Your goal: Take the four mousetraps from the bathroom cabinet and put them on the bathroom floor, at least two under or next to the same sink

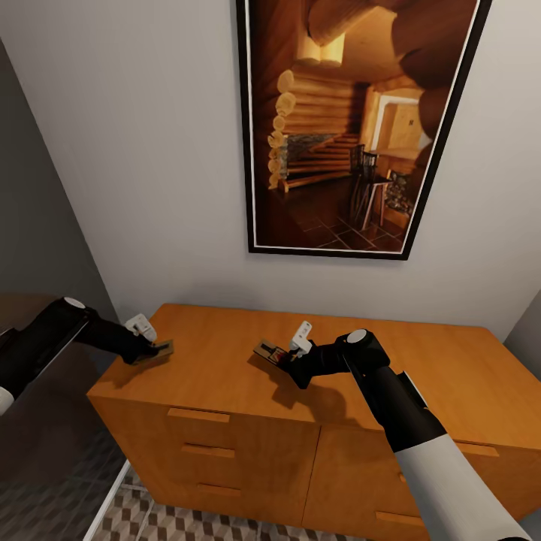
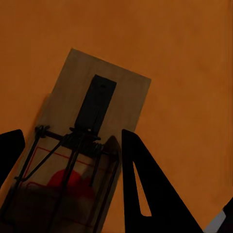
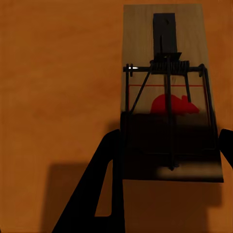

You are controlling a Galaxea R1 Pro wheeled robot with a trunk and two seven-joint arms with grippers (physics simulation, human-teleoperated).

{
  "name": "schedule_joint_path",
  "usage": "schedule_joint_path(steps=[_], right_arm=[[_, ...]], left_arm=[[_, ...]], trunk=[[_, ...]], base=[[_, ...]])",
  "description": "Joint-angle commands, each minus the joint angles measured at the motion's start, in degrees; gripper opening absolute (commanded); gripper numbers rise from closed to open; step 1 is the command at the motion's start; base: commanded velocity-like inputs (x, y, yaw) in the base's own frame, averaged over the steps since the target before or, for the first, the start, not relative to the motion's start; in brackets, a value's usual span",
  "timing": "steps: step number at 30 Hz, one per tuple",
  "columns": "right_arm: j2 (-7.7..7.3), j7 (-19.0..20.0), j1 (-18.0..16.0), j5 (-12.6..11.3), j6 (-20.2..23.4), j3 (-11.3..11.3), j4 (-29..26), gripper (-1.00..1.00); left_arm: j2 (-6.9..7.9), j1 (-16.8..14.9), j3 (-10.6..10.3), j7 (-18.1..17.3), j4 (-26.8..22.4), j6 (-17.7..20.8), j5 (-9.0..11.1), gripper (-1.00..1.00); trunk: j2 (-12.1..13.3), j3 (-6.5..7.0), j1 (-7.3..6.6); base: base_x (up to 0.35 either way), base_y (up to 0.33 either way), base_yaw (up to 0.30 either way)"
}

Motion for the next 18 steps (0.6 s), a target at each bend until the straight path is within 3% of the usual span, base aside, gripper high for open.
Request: schedule_joint_path(steps=[1, 18], right_arm=[[0.04, 0.5, -0.1, 0.3, 0.5, 0.0, -0.1, -1.00], [0.05, 0.5, 0.0, 0.3, 0.4, 0.0, -0.1, -1.00]], left_arm=[[0.03, -0.1, -0.1, -0.4, -0.2, 0.5, -0.2, -1.00], [-0.04, -0.1, -0.1, -0.4, -2.9, 2.1, 0.0, -1.00]], trunk=[[0.0, -0.07, 0.00], [0.0, -0.07, 0.00]], base=[[0.000, 0.000, 0.000], [0.000, 0.000, 0.000]])
